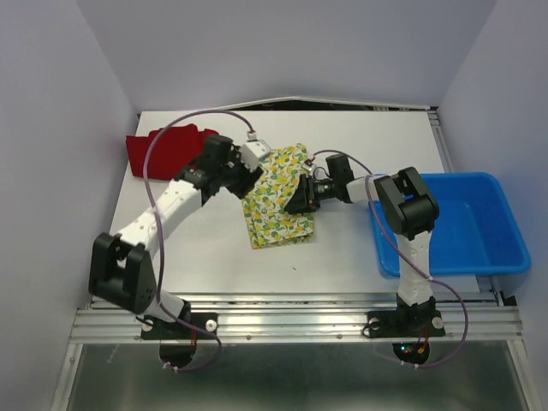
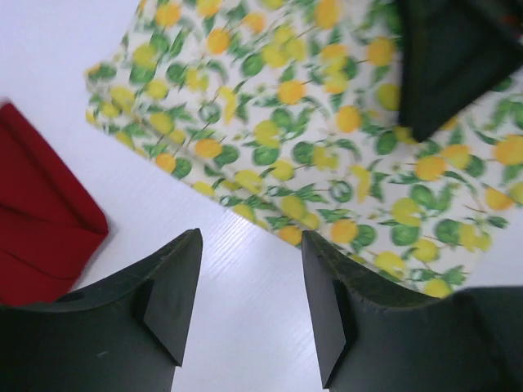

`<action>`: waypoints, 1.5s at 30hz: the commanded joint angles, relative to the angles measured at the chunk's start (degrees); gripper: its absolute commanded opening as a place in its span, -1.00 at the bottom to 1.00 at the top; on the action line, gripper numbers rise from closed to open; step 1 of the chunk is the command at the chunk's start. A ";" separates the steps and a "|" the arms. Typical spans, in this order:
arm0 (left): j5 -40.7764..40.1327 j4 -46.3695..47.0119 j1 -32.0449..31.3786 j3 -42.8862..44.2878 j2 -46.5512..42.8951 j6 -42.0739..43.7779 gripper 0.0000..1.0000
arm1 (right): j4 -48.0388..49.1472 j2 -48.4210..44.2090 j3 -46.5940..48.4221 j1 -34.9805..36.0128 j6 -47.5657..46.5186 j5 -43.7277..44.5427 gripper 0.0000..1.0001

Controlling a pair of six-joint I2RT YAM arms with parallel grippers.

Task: Fold and stack the skirts
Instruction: Fold the skirt

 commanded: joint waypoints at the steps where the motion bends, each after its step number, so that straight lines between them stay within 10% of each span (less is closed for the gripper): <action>1: -15.10 1.61 -13.53 -13.90 -10.01 13.63 0.26 | 0.63 1.39 -1.05 0.50 -2.58 6.60 0.01; 9: -27.14 9.08 -35.52 -21.60 -8.19 7.92 0.28 | -2.81 1.39 -1.05 0.50 -3.55 10.03 0.00; 19: -28.65 16.99 -37.20 -22.56 4.91 11.35 0.23 | -6.85 1.57 0.70 0.50 -6.45 10.82 0.00; 26: -31.47 19.29 -37.12 -22.48 10.37 12.32 -0.38 | -9.40 0.61 0.71 0.50 -9.09 11.61 -0.01; 31: -27.52 12.44 -37.12 -20.03 8.44 12.23 -1.00 | -9.40 -0.18 -0.17 0.50 -9.62 11.52 -0.01; 45: 2.27 -16.31 -36.68 -9.38 2.28 10.82 -1.00 | -17.22 -4.06 16.51 0.50 -15.07 11.17 0.39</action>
